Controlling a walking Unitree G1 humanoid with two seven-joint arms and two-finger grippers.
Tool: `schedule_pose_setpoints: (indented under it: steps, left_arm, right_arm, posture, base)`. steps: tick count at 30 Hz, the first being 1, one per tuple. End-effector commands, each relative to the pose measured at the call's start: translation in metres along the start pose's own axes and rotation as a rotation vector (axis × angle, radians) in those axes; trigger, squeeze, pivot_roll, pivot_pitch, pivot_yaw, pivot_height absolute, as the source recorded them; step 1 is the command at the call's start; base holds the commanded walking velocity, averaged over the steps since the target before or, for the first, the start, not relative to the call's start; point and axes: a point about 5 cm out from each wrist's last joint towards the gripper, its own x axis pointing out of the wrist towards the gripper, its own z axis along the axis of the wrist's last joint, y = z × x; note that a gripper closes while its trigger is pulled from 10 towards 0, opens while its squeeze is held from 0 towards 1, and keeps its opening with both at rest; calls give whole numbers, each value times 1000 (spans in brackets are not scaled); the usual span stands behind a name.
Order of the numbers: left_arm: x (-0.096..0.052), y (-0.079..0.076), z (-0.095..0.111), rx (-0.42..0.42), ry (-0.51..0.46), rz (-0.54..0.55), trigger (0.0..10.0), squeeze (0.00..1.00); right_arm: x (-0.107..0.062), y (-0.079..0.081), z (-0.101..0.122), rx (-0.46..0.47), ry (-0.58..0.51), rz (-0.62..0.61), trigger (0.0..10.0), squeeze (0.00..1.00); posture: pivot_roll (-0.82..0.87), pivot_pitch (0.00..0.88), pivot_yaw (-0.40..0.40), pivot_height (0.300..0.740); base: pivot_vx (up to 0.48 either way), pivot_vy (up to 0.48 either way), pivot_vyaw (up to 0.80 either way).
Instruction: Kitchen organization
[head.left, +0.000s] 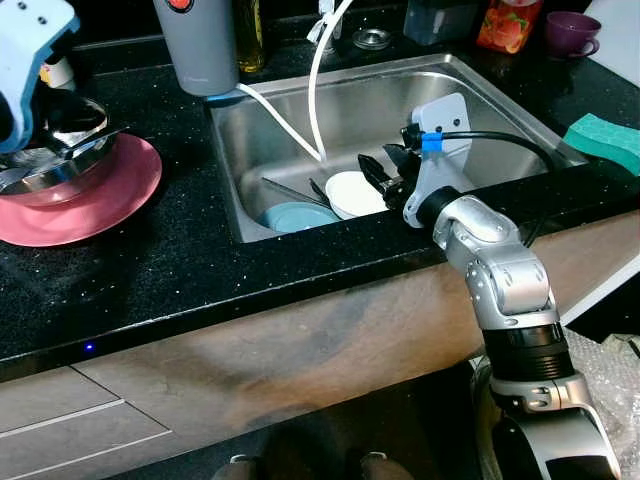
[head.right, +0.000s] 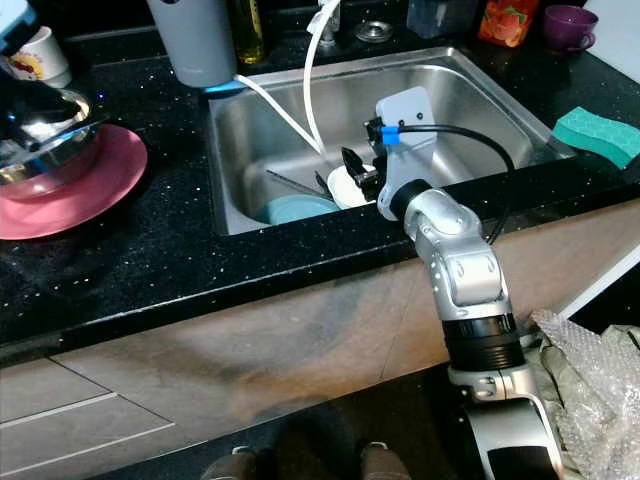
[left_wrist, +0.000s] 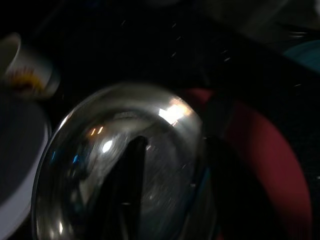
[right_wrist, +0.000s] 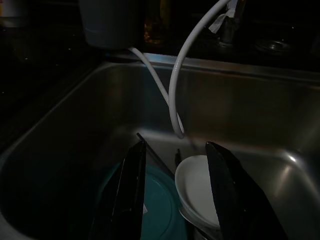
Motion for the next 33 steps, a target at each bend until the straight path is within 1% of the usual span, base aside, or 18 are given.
schedule_pose_setpoints:
  steps: [1,2,4,6,10,12,14,16,20,25,26,27,28,29,31,32,33]
  left_arm:
    - [-7,10,-3,-33,17,47,10000,1000]
    - [-7,11,-5,-50,30,50,10000,0]
    - [-6,11,-11,-82,53,41,10000,0]
    - [-6,14,-18,-111,83,63,10000,0]
    - [-5,15,-24,-128,115,63,10000,0]
    - [-5,16,-26,-129,127,69,10000,0]
    - [-6,19,-28,-88,140,100,10000,0]
    - [-7,20,-29,-76,147,112,10000,0]
    - [-6,23,-33,-72,161,120,10000,0]
    - [-3,20,-36,-71,169,100,10000,0]
    - [-2,19,-37,-75,171,90,9020,0]
    - [-2,19,-37,-75,171,90,9020,0]
    - [0,17,-39,-77,173,81,5412,0]
    - [1,17,-40,-78,175,76,4549,0]
    - [1,17,-40,-78,175,76,4549,0]
    - [2,16,-41,-82,175,68,0,0]
    - [3,15,-42,-83,174,64,0,0]
  right_arm:
    - [0,1,-2,-3,13,7,10000,0]
    - [0,1,-2,-3,13,8,10000,0]
    - [0,2,-2,-3,13,10,10000,0]
    - [0,2,-2,-2,13,12,10000,0]
    - [0,2,-2,-2,13,14,10000,0]
    - [0,2,-2,-2,13,15,10000,0]
    - [0,2,-2,-2,13,15,10000,0]
    - [0,2,-2,-1,13,15,10000,0]
    - [0,3,-2,0,14,18,10000,0]
    - [0,4,-2,0,13,18,10000,0]
    - [0,4,-2,1,12,18,10000,0]
    - [0,4,-2,1,12,18,10000,0]
    - [0,4,-2,1,12,18,10000,0]
    - [0,4,-2,0,11,17,10000,0]
    - [0,4,-2,0,11,17,10000,0]
    - [0,3,-2,0,11,16,10000,0]
    - [0,3,-2,0,12,15,10000,0]
  posture:
    - [51,147,2,740]
    - [51,147,0,740]
    - [51,147,0,740]
    - [48,143,-4,740]
    - [48,141,-5,740]
    - [48,141,-4,740]
    - [48,141,-4,740]
    - [48,141,-4,740]
    - [49,138,-5,740]
    - [50,136,-4,740]
    - [49,135,-3,740]
    - [49,135,-3,740]
    - [49,135,-3,740]
    - [49,135,-3,740]
    - [49,135,-3,740]
    - [48,136,-3,740]
    - [48,136,-3,740]
  base:
    - [0,0,0]
    - [0,0,0]
    - [0,0,0]
    - [0,0,0]
    - [0,0,0]
    - [0,0,0]
    - [0,0,0]
    - [0,0,0]
    - [0,0,0]
    - [0,0,0]
    - [0,0,0]
    - [0,0,0]
    - [0,0,0]
    - [0,0,0]
    - [0,0,0]
    - [0,0,0]
    - [0,0,0]
